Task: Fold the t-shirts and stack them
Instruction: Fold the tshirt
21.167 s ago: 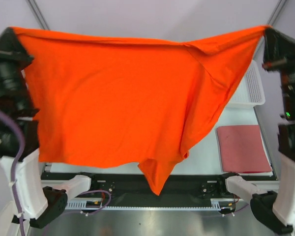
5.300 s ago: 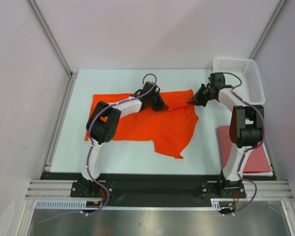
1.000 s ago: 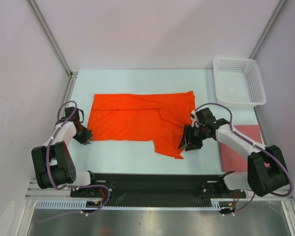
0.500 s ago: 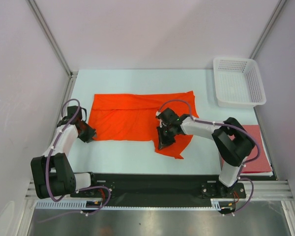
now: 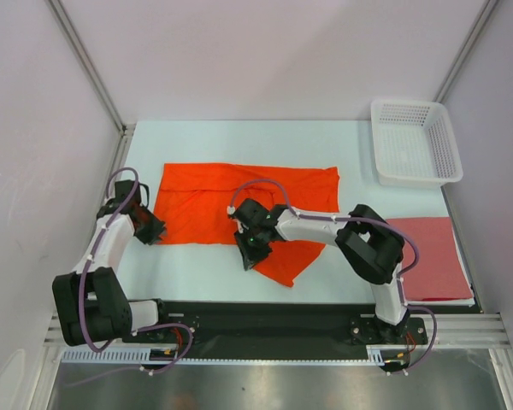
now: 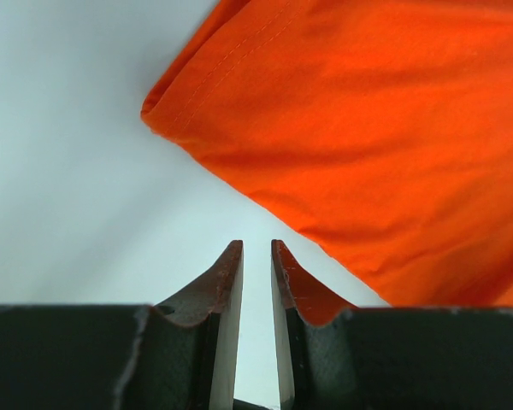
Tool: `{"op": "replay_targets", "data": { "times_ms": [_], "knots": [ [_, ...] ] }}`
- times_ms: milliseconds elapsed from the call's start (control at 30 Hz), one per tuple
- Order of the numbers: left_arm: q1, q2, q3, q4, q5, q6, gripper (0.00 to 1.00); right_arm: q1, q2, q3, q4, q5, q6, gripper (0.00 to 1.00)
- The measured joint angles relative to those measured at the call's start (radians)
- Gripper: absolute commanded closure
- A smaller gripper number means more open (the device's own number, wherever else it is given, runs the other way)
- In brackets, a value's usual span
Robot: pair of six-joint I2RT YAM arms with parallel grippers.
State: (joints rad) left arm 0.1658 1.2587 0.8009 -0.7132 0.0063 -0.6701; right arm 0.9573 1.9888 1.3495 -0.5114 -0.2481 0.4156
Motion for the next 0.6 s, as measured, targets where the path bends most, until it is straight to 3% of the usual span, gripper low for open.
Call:
{"op": "replay_targets", "data": {
  "times_ms": [100,200,367,500,600],
  "knots": [
    [0.000,0.019,0.024,0.000,-0.001,0.011,0.75,0.014,-0.021,-0.013,-0.010,0.002,-0.002,0.55],
    [0.000,0.037,0.037,0.001,-0.001,0.018,0.75,-0.050,-0.106,-0.080,-0.034,0.004,0.005,0.52],
    [0.000,0.062,0.039,0.010,0.009,0.021,0.75,-0.182,-0.338,-0.177,-0.086,0.032,0.032,0.54],
    [0.000,0.079,0.039,0.025,0.024,0.019,0.75,-0.252,-0.518,-0.277,-0.083,0.043,0.065,0.62],
    [0.000,0.096,0.039,0.034,0.034,0.018,0.75,-0.371,-0.547,-0.340,-0.079,0.062,0.085,0.66]
  ]
}}
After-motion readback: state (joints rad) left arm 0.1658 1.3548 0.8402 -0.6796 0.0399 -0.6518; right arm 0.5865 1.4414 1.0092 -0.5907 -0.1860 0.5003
